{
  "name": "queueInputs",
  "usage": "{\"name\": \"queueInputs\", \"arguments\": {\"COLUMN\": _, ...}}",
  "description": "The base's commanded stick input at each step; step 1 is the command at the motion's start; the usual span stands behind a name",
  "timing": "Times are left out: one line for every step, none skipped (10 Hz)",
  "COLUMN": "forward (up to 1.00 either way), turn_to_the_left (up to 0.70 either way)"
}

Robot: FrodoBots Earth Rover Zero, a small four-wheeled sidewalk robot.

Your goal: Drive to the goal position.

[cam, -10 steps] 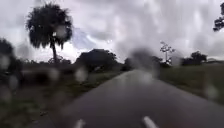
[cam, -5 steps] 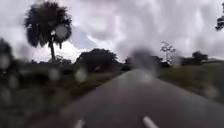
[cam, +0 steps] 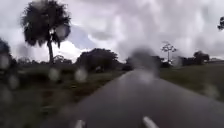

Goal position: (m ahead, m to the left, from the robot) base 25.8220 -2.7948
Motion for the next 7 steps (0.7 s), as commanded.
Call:
{"name": "queueInputs", "arguments": {"forward": 0.70, "turn_to_the_left": 0.00}}
{"name": "queueInputs", "arguments": {"forward": 0.70, "turn_to_the_left": 0.00}}
{"name": "queueInputs", "arguments": {"forward": 0.70, "turn_to_the_left": 0.00}}
{"name": "queueInputs", "arguments": {"forward": 0.70, "turn_to_the_left": 0.00}}
{"name": "queueInputs", "arguments": {"forward": 0.70, "turn_to_the_left": 0.00}}
{"name": "queueInputs", "arguments": {"forward": 0.70, "turn_to_the_left": 0.00}}
{"name": "queueInputs", "arguments": {"forward": 0.70, "turn_to_the_left": 0.00}}
